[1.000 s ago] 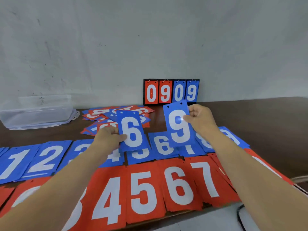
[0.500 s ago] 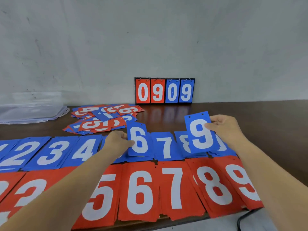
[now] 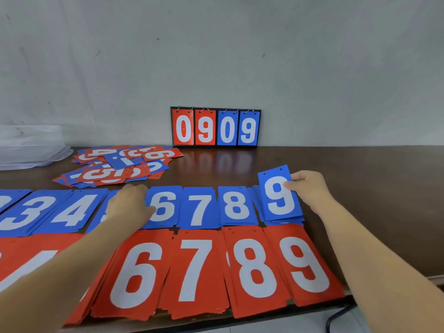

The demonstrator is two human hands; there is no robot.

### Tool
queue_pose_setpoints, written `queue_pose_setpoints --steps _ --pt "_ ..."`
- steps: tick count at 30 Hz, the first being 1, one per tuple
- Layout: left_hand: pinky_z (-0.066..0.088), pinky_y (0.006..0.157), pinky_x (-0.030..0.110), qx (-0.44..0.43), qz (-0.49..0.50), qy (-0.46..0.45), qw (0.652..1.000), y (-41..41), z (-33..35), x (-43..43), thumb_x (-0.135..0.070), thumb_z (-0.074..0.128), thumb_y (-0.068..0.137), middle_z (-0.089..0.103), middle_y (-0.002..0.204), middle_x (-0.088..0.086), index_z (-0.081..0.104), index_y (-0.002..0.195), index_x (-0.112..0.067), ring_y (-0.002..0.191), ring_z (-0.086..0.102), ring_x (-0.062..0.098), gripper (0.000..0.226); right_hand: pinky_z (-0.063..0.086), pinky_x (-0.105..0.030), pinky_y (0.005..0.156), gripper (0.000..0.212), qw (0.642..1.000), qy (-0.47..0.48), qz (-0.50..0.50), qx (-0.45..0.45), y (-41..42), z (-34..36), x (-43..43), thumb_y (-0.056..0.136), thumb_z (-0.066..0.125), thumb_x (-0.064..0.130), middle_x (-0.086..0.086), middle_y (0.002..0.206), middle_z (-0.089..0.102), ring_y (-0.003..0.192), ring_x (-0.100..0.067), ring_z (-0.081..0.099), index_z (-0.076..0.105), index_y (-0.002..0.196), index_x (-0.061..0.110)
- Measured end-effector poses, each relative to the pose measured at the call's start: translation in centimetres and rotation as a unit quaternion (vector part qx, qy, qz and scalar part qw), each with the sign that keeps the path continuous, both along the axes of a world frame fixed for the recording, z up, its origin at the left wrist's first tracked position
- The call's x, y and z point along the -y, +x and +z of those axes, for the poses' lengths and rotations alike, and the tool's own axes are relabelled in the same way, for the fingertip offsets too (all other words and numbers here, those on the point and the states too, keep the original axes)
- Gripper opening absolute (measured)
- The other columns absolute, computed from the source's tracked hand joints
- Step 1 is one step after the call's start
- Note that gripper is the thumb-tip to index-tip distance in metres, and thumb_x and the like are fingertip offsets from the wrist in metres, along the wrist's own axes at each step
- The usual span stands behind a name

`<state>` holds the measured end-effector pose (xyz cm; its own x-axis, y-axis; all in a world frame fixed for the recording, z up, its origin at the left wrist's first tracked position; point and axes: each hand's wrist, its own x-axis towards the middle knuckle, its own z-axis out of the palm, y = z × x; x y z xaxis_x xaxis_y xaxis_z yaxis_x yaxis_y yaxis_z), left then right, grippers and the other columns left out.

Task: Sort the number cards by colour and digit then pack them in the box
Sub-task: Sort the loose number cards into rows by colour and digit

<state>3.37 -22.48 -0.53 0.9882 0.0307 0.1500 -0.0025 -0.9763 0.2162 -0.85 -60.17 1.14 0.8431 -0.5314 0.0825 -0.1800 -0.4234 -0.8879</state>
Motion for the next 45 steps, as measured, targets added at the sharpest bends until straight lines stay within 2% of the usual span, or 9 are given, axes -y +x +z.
queue_pose_setpoints --steps 3,5,8,13,19,30,32,39,45 --pt "0.045 0.096 0.041 0.019 0.004 0.017 1.0 -0.3 -0.2 0.2 -0.033 0.07 0.085 0.047 0.139 0.01 0.041 0.142 -0.016 0.122 0.05 0.027 0.067 0.056 -0.043 0.083 0.013 0.994 -0.1 0.003 -0.037 0.4 -1.3 0.2 0.083 0.072 0.014 0.002 0.088 0.066 0.089 -0.02 0.065 0.063 0.09 0.02" --pt "0.047 0.097 0.041 0.022 0.0 0.0 1.0 -0.3 -0.4 0.3 -0.031 0.071 0.085 0.045 0.141 0.012 0.037 0.146 -0.015 0.124 0.049 0.028 0.072 0.054 -0.04 0.082 0.02 0.982 -0.178 0.012 -0.065 0.4 -2.1 -0.1 0.084 0.072 0.019 0.002 0.096 0.065 0.093 -0.018 0.063 0.061 0.101 0.021" --pt "0.047 0.097 0.042 0.023 0.0 -0.01 1.0 -0.5 -0.3 0.3 -0.03 0.072 0.084 0.045 0.141 0.011 0.036 0.146 -0.016 0.124 0.049 0.028 0.073 0.051 -0.034 0.08 0.038 0.97 -0.229 0.013 -0.077 0.3 -2.7 -0.3 0.086 0.071 0.022 -0.001 0.113 0.062 0.1 -0.018 0.06 0.057 0.121 0.019" --pt "0.048 0.096 0.044 0.029 -0.003 -0.03 0.999 -0.7 0.0 -0.2 -0.03 0.071 0.084 0.049 0.136 0.01 0.037 0.146 -0.016 0.121 0.051 0.027 0.072 0.051 -0.035 0.085 0.054 0.967 -0.246 0.03 -0.066 0.5 -1.9 -1.4 0.087 0.067 0.021 0.0 0.127 0.059 0.108 -0.017 0.059 0.048 0.137 0.021" --pt "0.045 0.098 0.038 0.05 0.0 -0.016 0.999 -0.8 1.5 -2.2 -0.03 0.066 0.088 0.047 0.139 0.007 0.035 0.146 -0.018 0.126 0.046 0.025 0.067 0.048 -0.036 0.091 0.066 0.966 -0.242 0.089 -0.03 2.4 0.6 -6.3 0.084 0.07 0.022 0.001 0.136 0.055 0.117 -0.017 0.056 0.042 0.143 0.023" --pt "0.039 0.095 0.036 0.075 0.033 0.018 0.996 1.6 3.9 -12.1 -0.031 0.062 0.09 0.049 0.129 0.003 0.044 0.137 -0.02 0.119 0.048 0.023 0.051 0.05 -0.039 0.097 0.067 0.941 -0.301 0.148 0.034 8.6 3.7 -21.8 0.085 0.07 0.031 0.001 0.141 0.049 0.125 -0.018 0.051 0.039 0.144 0.025" --pt "0.038 0.097 0.038 0.077 0.033 0.02 0.996 2.7 3.9 -14.7 -0.032 0.062 0.089 0.048 0.131 0.003 0.042 0.139 -0.022 0.122 0.047 0.024 0.054 0.051 -0.038 0.096 0.066 0.939 -0.304 0.154 0.038 9.7 3.7 -24.6 0.086 0.07 0.032 0.001 0.139 0.05 0.124 -0.017 0.051 0.039 0.143 0.024" --pt "0.038 0.097 0.036 0.068 0.021 0.014 0.997 7.8 3.7 -22.6 -0.034 0.061 0.088 0.049 0.131 0.002 0.04 0.141 -0.024 0.122 0.048 0.023 0.058 0.052 -0.033 0.087 0.064 0.934 -0.328 0.143 0.0 13.7 2.6 -32.2 0.086 0.069 0.037 0.001 0.136 0.05 0.118 -0.015 0.054 0.039 0.142 0.024" --pt "0.041 0.095 0.034 0.044 -0.01 0.005 0.999 11.6 2.7 -25.6 -0.035 0.059 0.09 0.051 0.126 0.0 0.044 0.138 -0.022 0.116 0.052 0.02 0.052 0.05 -0.033 0.094 0.059 0.937 -0.323 0.116 -0.063 15.7 0.4 -34.5 0.09 0.064 0.037 0.002 0.141 0.048 0.124 -0.016 0.05 0.041 0.142 0.025"
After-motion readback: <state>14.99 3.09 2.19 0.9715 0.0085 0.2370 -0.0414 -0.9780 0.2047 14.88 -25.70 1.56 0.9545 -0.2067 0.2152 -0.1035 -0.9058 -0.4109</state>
